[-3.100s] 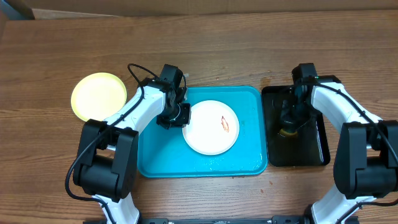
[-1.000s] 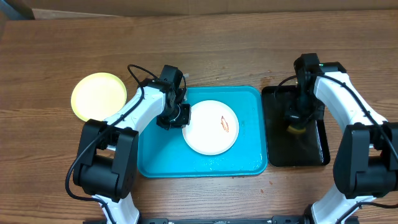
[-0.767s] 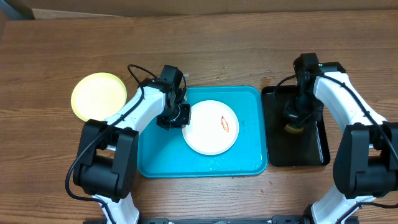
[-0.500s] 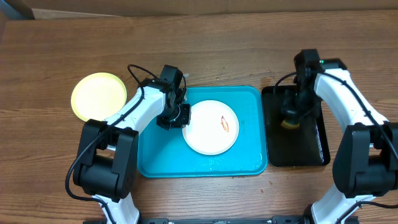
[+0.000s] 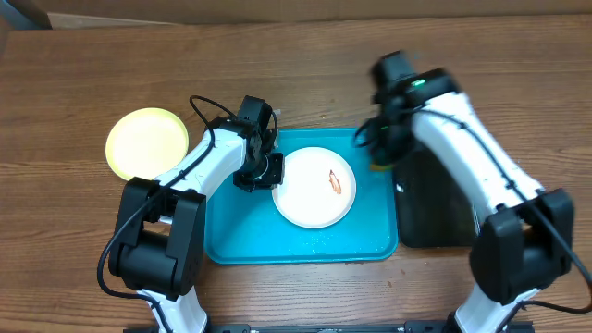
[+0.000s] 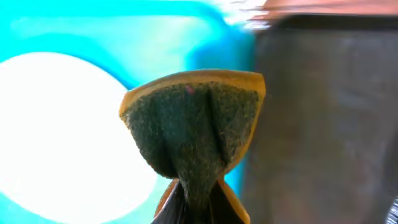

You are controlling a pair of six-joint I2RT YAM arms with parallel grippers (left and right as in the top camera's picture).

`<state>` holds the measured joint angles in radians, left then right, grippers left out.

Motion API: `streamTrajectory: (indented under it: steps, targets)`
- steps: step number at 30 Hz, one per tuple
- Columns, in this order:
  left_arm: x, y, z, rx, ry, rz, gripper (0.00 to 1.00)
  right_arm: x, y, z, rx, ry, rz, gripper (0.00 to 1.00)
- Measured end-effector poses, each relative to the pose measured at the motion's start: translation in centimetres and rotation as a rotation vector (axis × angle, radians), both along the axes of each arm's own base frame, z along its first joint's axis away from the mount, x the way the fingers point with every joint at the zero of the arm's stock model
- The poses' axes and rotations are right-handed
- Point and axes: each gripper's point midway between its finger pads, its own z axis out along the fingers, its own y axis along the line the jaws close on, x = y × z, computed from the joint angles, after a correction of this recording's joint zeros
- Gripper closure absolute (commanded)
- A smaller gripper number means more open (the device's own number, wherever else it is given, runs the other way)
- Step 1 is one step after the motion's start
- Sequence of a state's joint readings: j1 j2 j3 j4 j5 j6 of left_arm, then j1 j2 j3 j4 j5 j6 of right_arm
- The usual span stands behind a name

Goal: Clean dirty plates on tray and stack at the side
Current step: 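Lift the sponge with the right gripper and carry it to the white plate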

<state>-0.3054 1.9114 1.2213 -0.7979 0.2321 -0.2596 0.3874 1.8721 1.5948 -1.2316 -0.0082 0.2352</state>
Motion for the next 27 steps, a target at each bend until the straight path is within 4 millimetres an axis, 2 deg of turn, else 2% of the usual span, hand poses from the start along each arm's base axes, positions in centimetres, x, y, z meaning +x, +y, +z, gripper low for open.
streamTrajectory:
  steps: [4, 10, 13, 16, 19, 27]
  targets:
    - [0.0, 0.0, 0.0, 0.0, 0.0, 0.0, 0.96, -1.1, 3.9, -0.2, -0.032, -0.049, 0.12, 0.96]
    - [0.0, 0.0, 0.0, 0.0, -0.001, 0.003, 0.96, -2.7, 7.0, -2.6, -0.138, -0.136, 0.245, 0.96]
    - [0.0, 0.0, 0.0, 0.0, 0.001, 0.003, 0.96, -3.0, 7.0, -3.8, -0.198, -0.178, 0.249, 0.96]
    - [0.0, 0.0, 0.0, 0.0, 0.001, 0.003, 0.96, -3.0, 6.2, -4.9, -0.249, -0.212, 0.221, 0.96]
    - [0.0, 0.0, 0.0, 0.0, 0.001, 0.003, 0.96, -2.6, 5.5, -5.5, -0.274, -0.237, 0.188, 0.96]
    - [0.0, 0.0, 0.0, 0.0, 0.001, 0.003, 0.96, -2.4, 5.3, -6.9, -0.269, -0.269, 0.153, 0.96]
